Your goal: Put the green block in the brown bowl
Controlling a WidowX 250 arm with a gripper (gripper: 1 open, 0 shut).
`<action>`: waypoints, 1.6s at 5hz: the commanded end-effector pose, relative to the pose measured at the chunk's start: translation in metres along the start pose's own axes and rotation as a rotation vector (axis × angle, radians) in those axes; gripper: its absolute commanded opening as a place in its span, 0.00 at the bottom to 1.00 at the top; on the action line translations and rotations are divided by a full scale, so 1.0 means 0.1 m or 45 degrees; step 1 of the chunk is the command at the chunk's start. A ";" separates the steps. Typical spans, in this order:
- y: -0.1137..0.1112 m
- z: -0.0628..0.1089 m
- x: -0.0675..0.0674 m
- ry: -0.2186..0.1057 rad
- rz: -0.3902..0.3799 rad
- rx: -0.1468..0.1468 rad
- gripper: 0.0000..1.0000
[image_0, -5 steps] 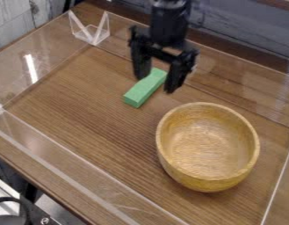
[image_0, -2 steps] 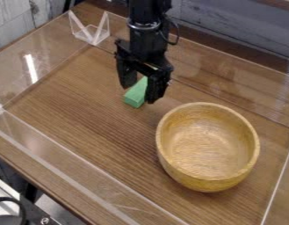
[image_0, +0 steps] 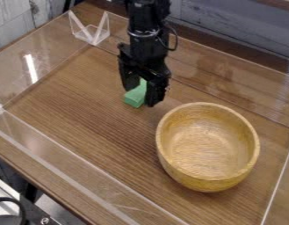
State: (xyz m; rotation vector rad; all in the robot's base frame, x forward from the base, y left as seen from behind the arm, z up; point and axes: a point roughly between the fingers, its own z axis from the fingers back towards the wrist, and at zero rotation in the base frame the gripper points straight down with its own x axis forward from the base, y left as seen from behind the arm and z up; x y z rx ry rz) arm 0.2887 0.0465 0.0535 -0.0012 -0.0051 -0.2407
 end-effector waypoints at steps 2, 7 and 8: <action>0.10 0.01 0.07 -0.070 -0.029 0.019 1.00; 0.19 -0.23 0.15 -0.092 -0.042 -0.006 1.00; 0.20 -0.27 0.17 -0.093 -0.042 -0.013 1.00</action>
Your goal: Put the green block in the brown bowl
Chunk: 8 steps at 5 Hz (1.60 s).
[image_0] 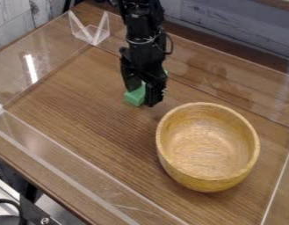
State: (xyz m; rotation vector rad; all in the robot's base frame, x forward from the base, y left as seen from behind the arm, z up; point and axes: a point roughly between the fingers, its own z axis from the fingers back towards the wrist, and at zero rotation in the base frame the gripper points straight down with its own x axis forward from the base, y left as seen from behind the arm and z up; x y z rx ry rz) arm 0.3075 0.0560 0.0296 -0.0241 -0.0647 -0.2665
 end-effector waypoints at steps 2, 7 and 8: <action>0.09 -0.10 0.01 -0.011 -0.006 -0.009 1.00; 0.19 -0.28 -0.06 0.044 0.040 -0.062 1.00; 0.25 -0.31 -0.07 0.054 0.054 -0.067 1.00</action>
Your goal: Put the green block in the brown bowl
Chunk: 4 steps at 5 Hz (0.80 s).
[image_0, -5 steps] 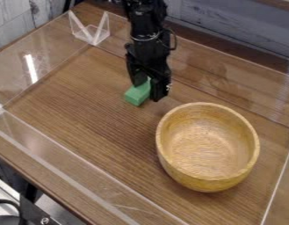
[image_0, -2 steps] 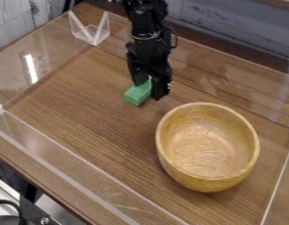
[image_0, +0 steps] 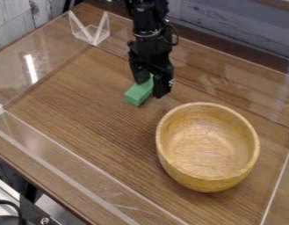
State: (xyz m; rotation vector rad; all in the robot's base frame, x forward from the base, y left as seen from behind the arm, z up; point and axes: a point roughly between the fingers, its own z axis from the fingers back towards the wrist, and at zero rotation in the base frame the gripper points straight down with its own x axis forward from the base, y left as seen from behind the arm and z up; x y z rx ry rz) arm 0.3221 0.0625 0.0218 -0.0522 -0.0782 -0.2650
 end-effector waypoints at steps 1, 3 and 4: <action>0.21 -0.24 -0.20 0.086 0.067 -0.037 1.00; 0.24 -0.01 -0.21 0.100 0.087 -0.049 0.00; 0.21 0.06 -0.22 0.107 0.097 -0.059 0.00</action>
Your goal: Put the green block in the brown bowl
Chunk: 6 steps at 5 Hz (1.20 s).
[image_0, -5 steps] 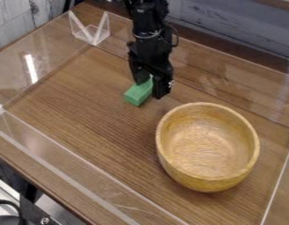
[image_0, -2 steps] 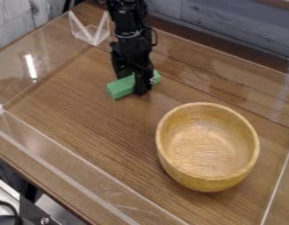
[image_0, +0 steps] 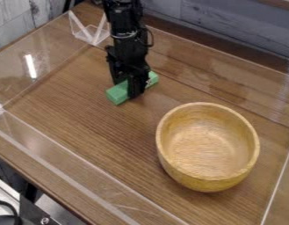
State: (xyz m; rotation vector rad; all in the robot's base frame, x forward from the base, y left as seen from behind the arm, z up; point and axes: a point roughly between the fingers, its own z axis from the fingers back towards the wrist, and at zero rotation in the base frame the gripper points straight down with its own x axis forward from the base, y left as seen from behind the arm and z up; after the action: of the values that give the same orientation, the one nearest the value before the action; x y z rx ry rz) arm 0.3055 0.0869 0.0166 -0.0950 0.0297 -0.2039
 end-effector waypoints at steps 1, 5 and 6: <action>-0.05 0.15 -0.02 -0.011 0.035 -0.003 0.00; -0.28 0.60 -0.08 0.000 0.123 -0.030 0.00; -0.45 1.03 -0.08 -0.039 0.146 -0.012 0.00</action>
State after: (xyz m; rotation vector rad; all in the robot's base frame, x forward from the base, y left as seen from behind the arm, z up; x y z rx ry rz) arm 0.2870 0.0534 0.1070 -0.1240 0.0612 -0.0858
